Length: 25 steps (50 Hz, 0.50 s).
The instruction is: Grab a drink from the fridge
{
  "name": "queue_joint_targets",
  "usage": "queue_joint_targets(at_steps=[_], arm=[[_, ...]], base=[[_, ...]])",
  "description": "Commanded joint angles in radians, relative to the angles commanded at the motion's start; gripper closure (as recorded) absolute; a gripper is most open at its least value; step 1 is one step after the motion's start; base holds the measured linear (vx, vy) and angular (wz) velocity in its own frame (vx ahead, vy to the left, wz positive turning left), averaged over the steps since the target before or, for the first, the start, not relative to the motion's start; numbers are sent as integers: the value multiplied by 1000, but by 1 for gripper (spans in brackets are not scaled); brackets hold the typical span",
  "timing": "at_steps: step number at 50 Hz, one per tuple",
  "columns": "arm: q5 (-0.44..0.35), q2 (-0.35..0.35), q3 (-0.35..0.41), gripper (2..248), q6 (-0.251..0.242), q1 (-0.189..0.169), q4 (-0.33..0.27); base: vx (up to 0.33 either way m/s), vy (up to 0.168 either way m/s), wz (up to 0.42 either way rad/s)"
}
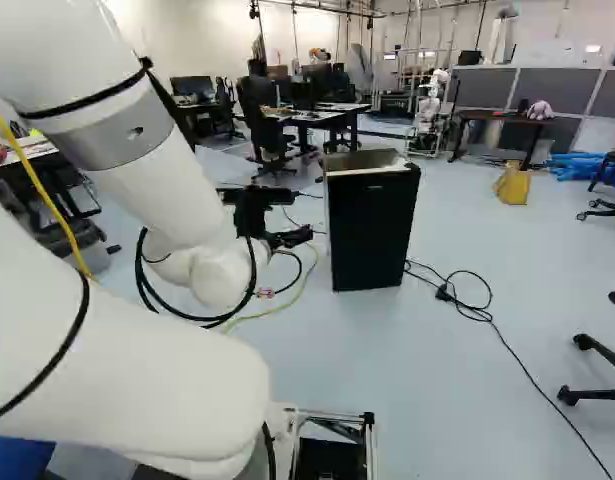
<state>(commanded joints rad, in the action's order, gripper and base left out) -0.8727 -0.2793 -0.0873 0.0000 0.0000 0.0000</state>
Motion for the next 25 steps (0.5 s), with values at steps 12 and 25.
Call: queue_joint_targets(at_steps=[12,25], arm=[[0,0,0,3,0,0,0],[0,0,0,3,0,0,0]], base=[[0,0,0],[43,25,16]])
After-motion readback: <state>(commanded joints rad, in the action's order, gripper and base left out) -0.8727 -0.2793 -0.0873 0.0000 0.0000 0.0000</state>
